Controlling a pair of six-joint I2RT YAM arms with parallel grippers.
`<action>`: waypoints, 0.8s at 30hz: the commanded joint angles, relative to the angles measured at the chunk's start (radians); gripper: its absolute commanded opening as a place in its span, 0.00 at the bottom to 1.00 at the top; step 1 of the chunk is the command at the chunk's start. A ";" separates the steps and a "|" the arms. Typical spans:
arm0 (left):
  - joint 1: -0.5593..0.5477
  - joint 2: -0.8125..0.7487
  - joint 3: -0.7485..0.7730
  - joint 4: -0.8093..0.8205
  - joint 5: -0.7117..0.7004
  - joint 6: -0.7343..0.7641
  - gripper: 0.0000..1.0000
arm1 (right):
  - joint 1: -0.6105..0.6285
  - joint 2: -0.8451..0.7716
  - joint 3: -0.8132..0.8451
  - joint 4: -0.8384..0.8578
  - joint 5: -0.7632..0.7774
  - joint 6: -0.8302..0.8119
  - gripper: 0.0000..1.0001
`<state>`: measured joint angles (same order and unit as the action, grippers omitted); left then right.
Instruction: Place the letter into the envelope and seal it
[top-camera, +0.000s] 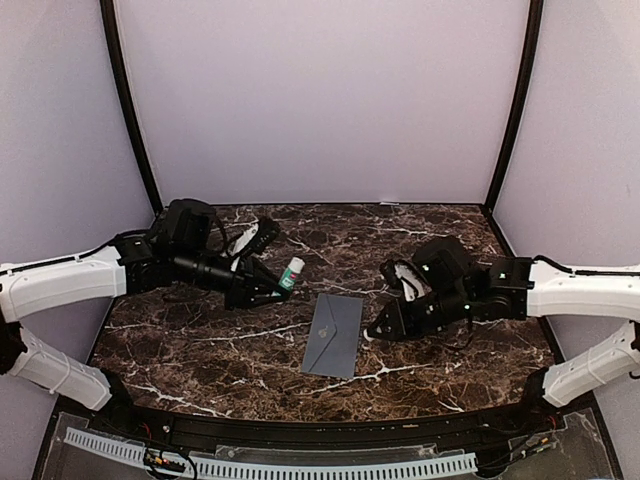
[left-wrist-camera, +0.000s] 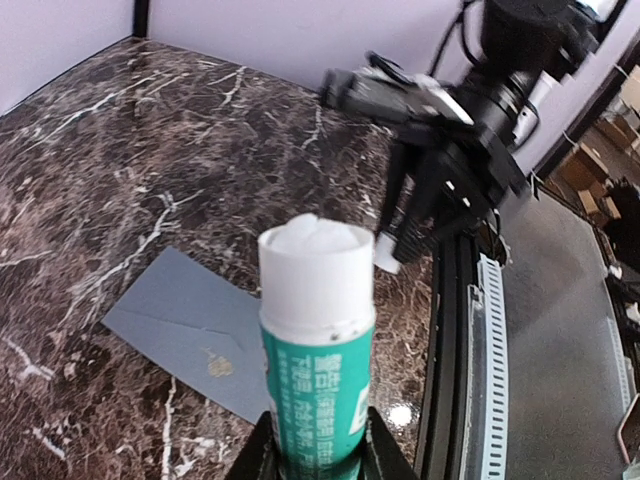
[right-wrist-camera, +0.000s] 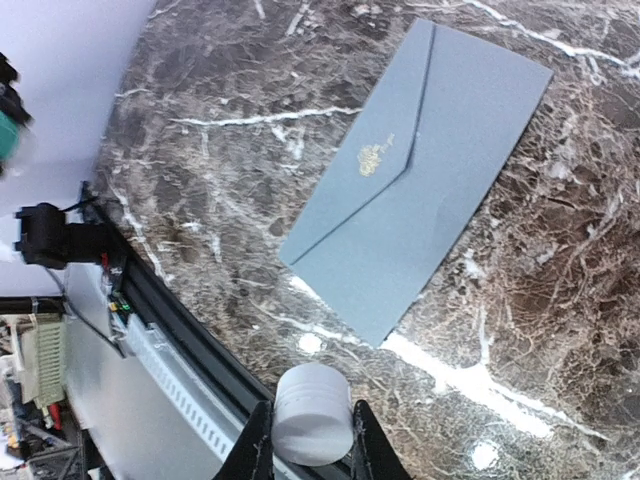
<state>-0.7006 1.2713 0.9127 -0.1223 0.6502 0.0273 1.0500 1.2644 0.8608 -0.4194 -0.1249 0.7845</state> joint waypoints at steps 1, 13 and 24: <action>-0.096 -0.021 -0.014 -0.044 -0.042 0.095 0.00 | -0.116 -0.101 -0.032 0.163 -0.324 -0.120 0.15; -0.250 0.065 -0.002 -0.076 -0.071 0.131 0.00 | -0.179 -0.109 0.034 0.234 -0.543 -0.163 0.15; -0.284 0.087 -0.005 -0.053 -0.033 0.122 0.00 | -0.177 -0.069 -0.004 0.368 -0.601 -0.114 0.16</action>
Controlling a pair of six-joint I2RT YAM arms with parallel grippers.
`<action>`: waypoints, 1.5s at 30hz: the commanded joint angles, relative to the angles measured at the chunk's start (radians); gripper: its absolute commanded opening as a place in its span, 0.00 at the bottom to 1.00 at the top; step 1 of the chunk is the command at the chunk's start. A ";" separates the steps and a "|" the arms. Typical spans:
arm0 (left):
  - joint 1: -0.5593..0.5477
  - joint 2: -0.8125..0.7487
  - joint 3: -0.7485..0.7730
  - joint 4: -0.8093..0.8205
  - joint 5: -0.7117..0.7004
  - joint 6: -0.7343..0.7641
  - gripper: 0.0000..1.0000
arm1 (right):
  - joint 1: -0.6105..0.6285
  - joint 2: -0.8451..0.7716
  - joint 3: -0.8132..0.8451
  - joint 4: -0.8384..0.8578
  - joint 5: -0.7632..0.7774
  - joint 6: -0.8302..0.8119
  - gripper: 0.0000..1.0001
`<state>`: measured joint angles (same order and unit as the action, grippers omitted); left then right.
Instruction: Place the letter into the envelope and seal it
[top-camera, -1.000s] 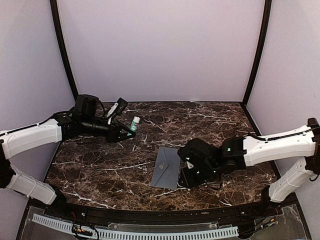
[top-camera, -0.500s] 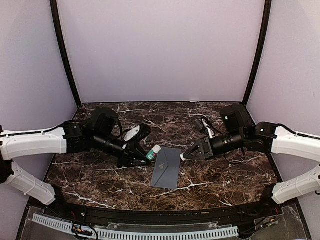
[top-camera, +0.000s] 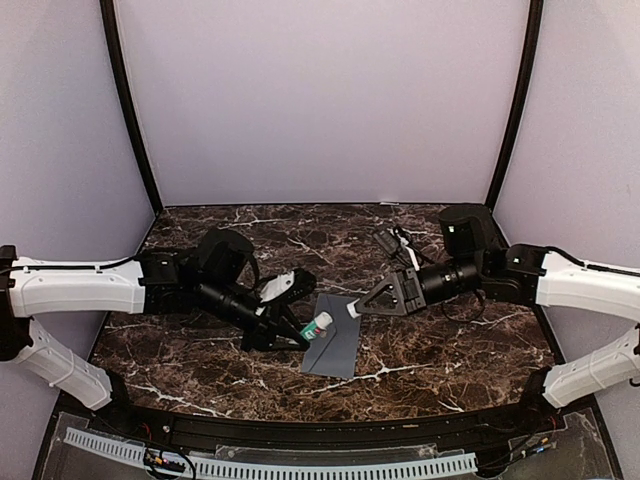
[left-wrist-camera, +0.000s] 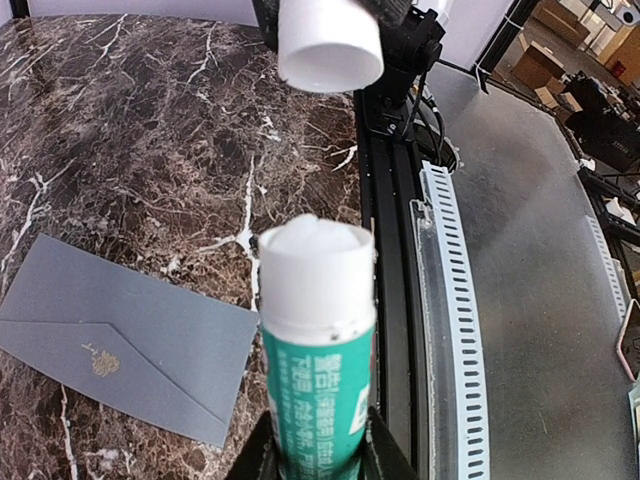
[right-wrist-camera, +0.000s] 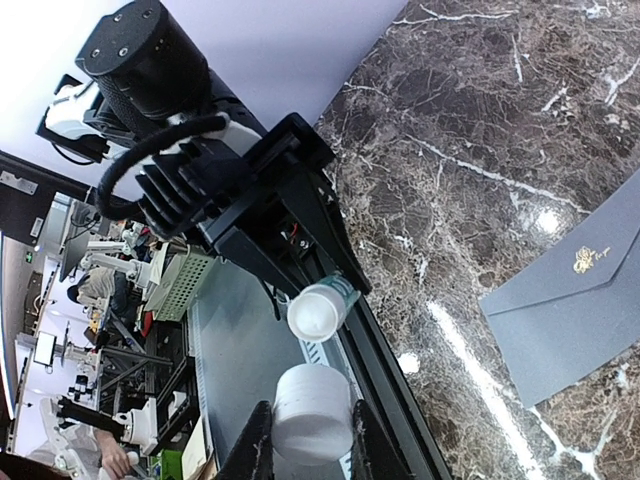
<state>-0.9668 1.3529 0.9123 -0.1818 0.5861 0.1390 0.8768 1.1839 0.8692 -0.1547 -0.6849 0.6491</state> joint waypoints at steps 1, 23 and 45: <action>-0.020 0.013 -0.003 0.007 0.033 0.010 0.00 | -0.003 0.016 -0.015 0.111 -0.045 0.025 0.16; -0.028 0.018 -0.003 0.012 0.037 0.008 0.00 | 0.058 0.107 -0.009 0.139 -0.052 0.020 0.16; -0.029 0.024 -0.003 0.015 0.046 0.005 0.00 | 0.070 0.124 -0.011 0.179 -0.068 0.026 0.16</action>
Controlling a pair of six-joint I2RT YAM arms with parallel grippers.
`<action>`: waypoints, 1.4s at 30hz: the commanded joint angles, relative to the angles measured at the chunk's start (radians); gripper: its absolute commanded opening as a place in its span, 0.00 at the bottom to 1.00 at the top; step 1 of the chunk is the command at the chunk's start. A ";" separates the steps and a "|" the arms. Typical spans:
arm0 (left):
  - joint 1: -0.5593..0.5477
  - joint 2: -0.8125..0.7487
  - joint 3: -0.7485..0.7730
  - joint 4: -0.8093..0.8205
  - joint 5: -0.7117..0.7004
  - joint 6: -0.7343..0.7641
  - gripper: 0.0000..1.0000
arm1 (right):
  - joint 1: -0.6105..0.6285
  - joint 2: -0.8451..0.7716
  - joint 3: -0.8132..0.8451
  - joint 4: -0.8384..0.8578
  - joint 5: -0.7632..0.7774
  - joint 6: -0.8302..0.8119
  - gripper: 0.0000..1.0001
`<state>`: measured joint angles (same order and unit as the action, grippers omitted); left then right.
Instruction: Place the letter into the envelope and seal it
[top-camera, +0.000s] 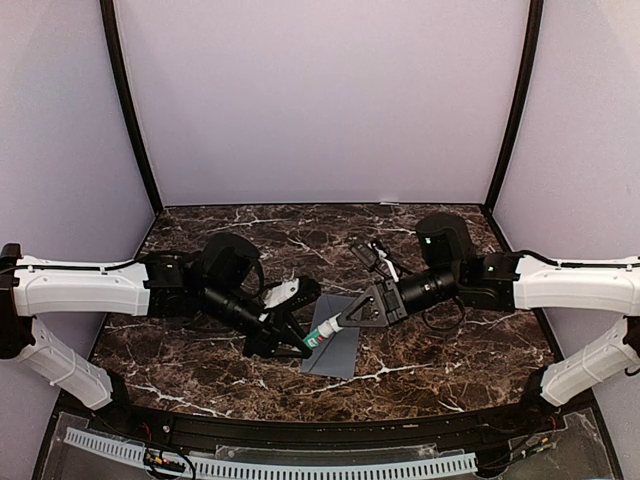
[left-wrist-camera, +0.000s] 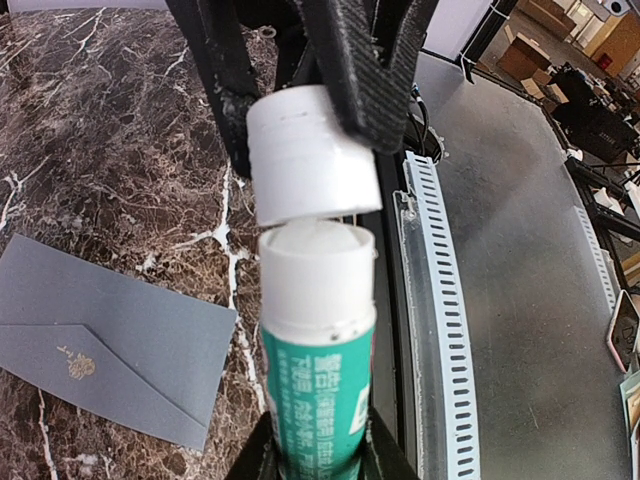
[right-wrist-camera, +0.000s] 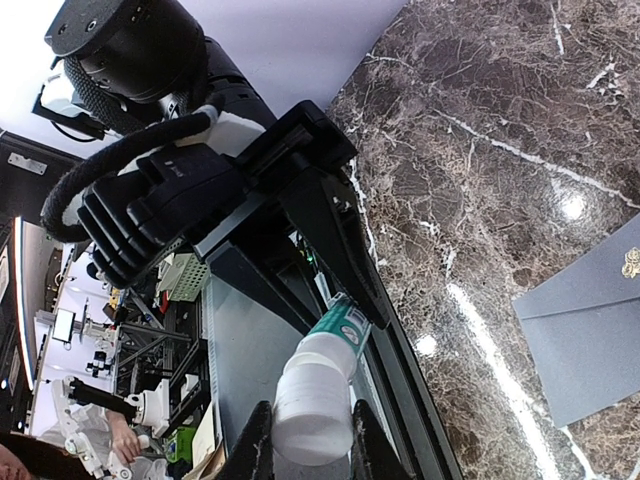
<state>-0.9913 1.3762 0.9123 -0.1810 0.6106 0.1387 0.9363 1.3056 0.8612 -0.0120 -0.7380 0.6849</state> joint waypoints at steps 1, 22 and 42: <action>-0.005 0.001 -0.003 0.014 0.023 0.005 0.00 | 0.011 0.004 -0.004 0.037 -0.016 -0.009 0.16; -0.005 0.009 -0.002 0.013 0.028 0.003 0.00 | 0.040 0.031 0.008 0.044 -0.041 -0.021 0.15; 0.004 0.055 0.023 -0.001 0.041 -0.031 0.00 | 0.110 0.078 0.079 -0.117 0.066 -0.109 0.14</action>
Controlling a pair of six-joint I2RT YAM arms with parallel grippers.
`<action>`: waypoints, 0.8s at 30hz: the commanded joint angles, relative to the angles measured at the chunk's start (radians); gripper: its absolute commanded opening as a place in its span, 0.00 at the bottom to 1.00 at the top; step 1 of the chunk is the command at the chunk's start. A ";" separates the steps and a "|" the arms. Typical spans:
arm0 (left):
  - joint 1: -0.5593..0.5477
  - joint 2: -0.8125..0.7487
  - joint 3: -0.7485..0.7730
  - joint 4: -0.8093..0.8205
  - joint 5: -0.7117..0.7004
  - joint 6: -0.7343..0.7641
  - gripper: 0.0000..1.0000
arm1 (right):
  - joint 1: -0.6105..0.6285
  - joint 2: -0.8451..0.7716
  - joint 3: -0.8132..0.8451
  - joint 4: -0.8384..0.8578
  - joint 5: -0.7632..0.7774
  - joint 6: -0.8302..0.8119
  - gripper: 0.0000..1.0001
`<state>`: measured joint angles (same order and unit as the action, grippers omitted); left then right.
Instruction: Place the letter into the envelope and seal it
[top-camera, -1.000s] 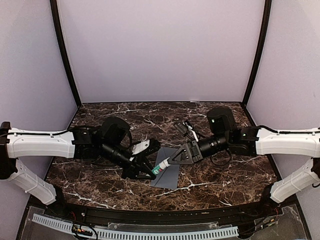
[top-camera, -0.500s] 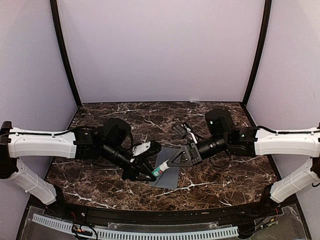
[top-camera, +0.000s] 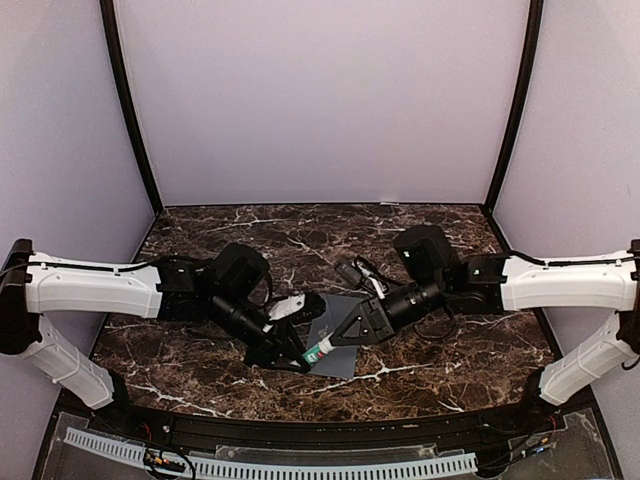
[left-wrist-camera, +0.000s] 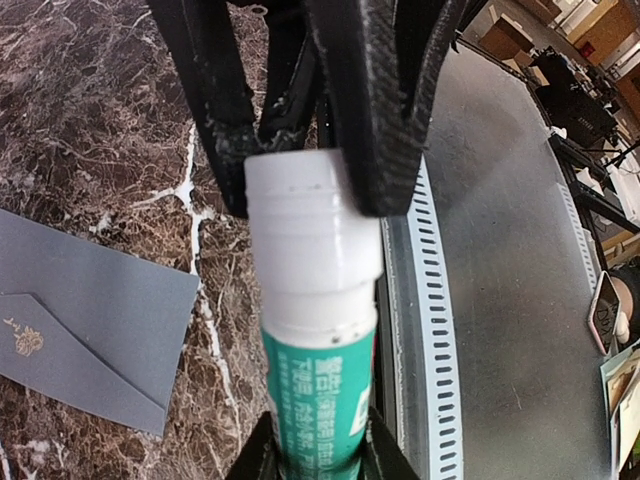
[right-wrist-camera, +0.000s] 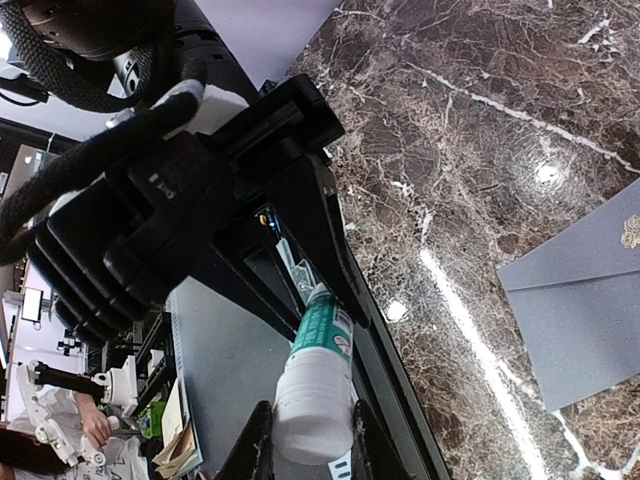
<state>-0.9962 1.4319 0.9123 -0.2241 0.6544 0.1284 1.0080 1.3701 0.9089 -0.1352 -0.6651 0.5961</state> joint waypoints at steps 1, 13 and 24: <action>0.015 -0.001 0.022 0.046 -0.001 -0.025 0.00 | 0.042 0.017 0.034 0.004 -0.001 -0.021 0.14; 0.041 -0.011 0.017 0.066 0.001 -0.039 0.00 | 0.113 0.085 0.006 0.103 0.009 0.034 0.13; 0.041 -0.045 -0.006 0.110 -0.053 -0.057 0.00 | 0.173 0.173 -0.001 0.224 -0.048 0.093 0.13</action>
<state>-0.9771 1.4342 0.8875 -0.3443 0.6670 0.1116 1.1000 1.5002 0.9157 -0.0181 -0.5941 0.6559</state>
